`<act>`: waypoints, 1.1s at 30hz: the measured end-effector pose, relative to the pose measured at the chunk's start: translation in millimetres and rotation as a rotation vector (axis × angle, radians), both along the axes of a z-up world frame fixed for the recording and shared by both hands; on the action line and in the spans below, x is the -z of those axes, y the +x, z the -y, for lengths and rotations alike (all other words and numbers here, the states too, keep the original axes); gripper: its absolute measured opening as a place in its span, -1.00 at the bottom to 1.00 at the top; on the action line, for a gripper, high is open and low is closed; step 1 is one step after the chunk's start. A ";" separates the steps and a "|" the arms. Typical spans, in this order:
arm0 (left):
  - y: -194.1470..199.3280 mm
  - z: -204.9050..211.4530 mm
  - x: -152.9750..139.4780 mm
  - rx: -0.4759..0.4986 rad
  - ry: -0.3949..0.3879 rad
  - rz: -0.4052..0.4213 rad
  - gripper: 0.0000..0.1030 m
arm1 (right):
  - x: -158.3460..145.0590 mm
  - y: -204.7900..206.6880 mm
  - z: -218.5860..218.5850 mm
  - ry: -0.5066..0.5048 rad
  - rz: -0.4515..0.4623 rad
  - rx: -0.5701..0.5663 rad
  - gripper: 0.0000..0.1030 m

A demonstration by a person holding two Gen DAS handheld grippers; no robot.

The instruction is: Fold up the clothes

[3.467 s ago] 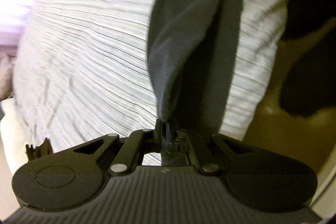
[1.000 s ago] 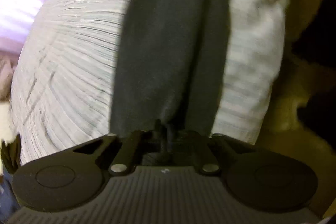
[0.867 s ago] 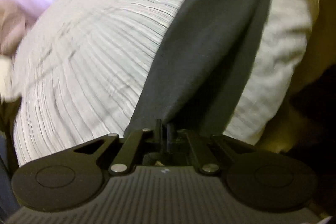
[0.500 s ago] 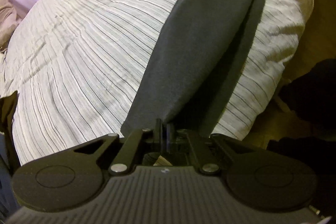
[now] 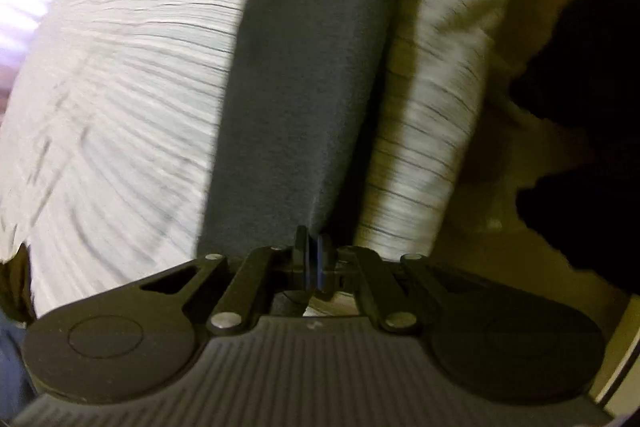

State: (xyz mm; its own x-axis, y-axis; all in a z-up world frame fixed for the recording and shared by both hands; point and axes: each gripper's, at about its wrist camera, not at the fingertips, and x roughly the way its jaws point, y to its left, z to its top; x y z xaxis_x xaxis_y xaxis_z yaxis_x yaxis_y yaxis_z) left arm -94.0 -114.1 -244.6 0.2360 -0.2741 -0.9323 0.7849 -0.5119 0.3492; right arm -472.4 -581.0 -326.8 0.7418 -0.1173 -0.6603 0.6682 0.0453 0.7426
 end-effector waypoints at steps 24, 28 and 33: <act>7.1 36.0 7.1 -0.202 0.150 0.149 -0.76 | -29.1 -53.3 109.9 -0.234 -0.190 0.185 -0.63; -8.0 69.6 0.4 -0.196 0.122 0.131 -0.76 | -36.1 -57.1 132.4 -0.257 -0.237 0.193 -0.89; -28.9 103.7 -2.3 -0.203 0.097 0.101 -0.76 | -44.4 -67.8 141.7 -0.275 -0.366 0.170 -0.85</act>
